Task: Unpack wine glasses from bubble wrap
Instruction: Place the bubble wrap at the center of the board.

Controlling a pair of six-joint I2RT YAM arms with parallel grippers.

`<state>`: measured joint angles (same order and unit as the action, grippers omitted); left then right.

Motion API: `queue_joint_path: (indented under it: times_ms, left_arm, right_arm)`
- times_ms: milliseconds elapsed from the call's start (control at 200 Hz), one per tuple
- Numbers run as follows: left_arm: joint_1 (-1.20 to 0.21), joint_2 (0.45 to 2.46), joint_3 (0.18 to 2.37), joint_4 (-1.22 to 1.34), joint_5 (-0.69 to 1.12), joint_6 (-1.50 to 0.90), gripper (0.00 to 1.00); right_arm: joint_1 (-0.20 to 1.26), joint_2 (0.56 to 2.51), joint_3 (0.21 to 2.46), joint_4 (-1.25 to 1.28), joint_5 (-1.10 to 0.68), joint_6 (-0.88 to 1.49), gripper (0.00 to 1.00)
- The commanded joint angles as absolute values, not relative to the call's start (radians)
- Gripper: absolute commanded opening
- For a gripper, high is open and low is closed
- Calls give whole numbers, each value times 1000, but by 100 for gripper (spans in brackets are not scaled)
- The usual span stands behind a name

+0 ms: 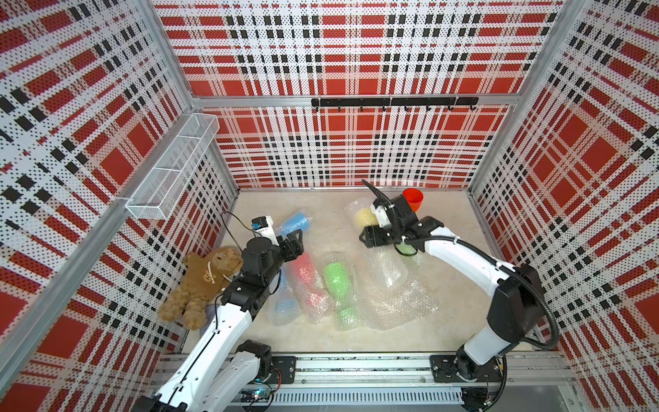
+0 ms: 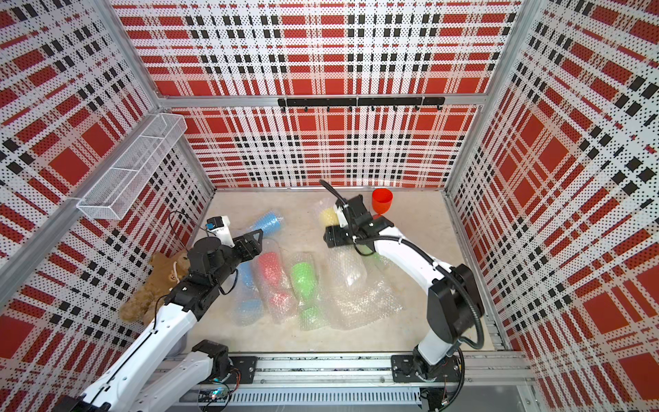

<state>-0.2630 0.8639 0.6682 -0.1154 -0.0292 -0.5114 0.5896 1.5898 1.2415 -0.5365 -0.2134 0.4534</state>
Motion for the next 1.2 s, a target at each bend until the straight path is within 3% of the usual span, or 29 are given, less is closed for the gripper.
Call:
queue_joint_path:
  times_ms: [0,190,406,511,721,812,1007,1107,1192]
  left_arm:
    - [-255,879,666,-80,11,-511,79]
    - [-256,901,667,-77,19,-511,79]
    - [-255,907,666,-75,18,-508,79]
    - [-258,912,664,-72,20,-506,79]
    - [-258,915,664,-69,25,-506,80]
    - [-258,918,664,-68,29,-506,80]
    - [-258,920,664,-65,40,-509,80]
    - [-263,925,663,-63,49,-511,80]
    - [-274,929,663,-60,51,-509,79]
  right_arm:
    - [602,1496,1041,-355,-382,610,79]
    - [605,1474,812,-115,-468,709,83]
    - [601,1555,747,-40,-452,723,87]
    - [600,1546,773,-146,-371,662,100]
    - [603,1433,911,-443,-84,491,100]
    - [628,1396,968,-533,-29,435,90]
    - [702,1368,995,-590,-116,440,49]
    - [750,1387,986,-586,-133,459,43]
    - [762,1409,972,-587,-100,477,32]
